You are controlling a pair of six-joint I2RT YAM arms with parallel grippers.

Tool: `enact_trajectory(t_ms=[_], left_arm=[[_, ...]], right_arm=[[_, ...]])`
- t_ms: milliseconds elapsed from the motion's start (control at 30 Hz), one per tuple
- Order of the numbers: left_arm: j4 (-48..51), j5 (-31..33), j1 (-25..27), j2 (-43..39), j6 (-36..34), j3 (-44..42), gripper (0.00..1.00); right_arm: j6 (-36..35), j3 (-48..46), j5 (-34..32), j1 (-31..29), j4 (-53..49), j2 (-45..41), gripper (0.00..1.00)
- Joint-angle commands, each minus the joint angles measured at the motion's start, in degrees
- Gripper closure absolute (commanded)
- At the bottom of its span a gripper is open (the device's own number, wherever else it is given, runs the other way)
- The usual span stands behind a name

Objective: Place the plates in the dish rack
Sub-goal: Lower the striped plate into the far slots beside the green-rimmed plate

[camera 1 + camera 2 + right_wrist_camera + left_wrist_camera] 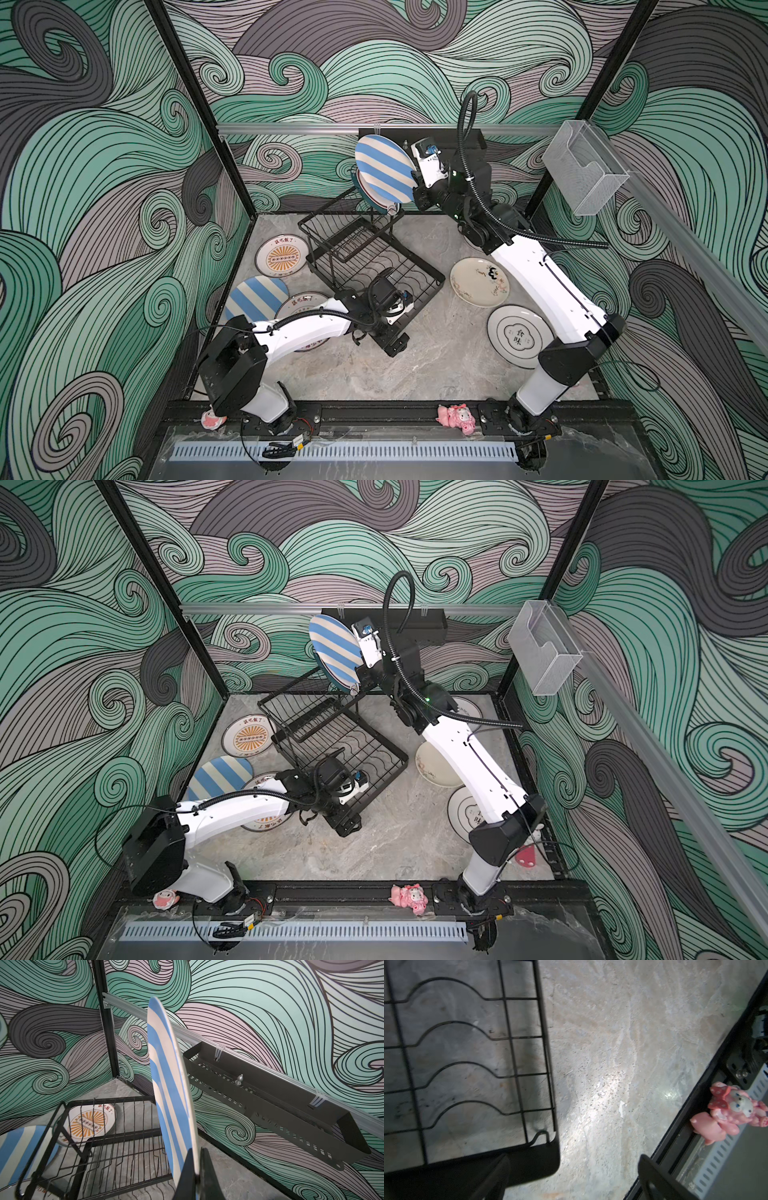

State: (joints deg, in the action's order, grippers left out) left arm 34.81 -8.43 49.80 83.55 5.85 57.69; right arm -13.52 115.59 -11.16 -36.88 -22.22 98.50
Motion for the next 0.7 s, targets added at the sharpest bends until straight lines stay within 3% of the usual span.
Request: enact_trajectory(t_ms=[0,133,367,467,667], left_arm=[[5.37,7.83,-2.59,-7.18,4.05,0.58,0.01],[4.51,8.76,-5.74,-14.70,4.32,-0.35,0.02],[-2.20,9.28,-14.27,-25.22,11.17,-8.64,0.01],[-2.10,8.44,-17.80,-27.65,12.87,-10.75,0.01],[-3.13,8.24,-19.99,-28.56,16.47,-12.92,0.01]], right_arm=[[-0.86,3.30,-8.88,-1.52,5.64,2.59,1.00],[-0.21,4.67,-12.15,-3.60,6.91,5.10,1.00],[-1.51,6.84,-19.86,-5.22,9.34,9.32,1.00],[-1.45,6.81,-20.48,-5.23,9.91,10.47,1.00],[-1.91,7.45,-20.52,-4.98,9.81,11.85,1.00]])
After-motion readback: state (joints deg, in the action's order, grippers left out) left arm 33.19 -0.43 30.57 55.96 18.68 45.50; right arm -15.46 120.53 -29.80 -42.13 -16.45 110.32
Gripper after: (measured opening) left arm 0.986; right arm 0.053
